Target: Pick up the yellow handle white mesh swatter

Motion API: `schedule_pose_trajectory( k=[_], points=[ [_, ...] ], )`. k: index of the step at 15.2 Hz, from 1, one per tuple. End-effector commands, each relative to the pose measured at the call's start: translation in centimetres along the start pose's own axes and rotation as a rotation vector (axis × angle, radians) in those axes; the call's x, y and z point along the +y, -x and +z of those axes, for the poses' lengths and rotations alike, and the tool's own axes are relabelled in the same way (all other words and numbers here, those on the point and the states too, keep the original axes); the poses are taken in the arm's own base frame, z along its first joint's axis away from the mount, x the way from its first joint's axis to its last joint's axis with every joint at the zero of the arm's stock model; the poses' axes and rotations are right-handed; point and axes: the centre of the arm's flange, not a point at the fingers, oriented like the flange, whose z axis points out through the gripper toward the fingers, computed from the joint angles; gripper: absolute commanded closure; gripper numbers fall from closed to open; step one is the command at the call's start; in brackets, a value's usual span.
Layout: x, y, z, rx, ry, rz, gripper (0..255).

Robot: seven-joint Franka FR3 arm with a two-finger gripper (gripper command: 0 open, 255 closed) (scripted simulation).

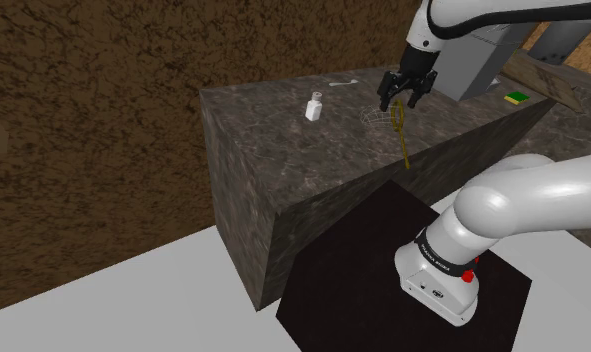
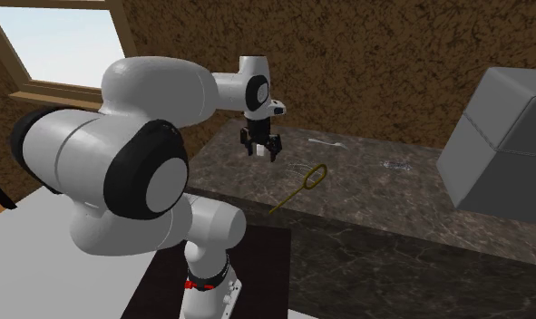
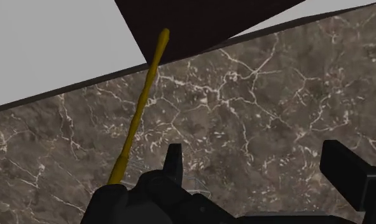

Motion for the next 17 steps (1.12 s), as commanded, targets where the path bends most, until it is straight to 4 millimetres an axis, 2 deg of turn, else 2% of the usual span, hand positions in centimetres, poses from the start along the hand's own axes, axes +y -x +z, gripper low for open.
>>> schedule_pose_trajectory(
  k=[1, 12, 17],
  points=[
    [1.4, -0.9, 1.6, 0.019, 0.013, 0.060, 0],
    [10.9, -4.1, 10.4, 0.109, 0.084, 0.385, 0],
    [11.1, -4.1, 12.8, 0.112, 0.087, 0.396, 0]
  ],
)
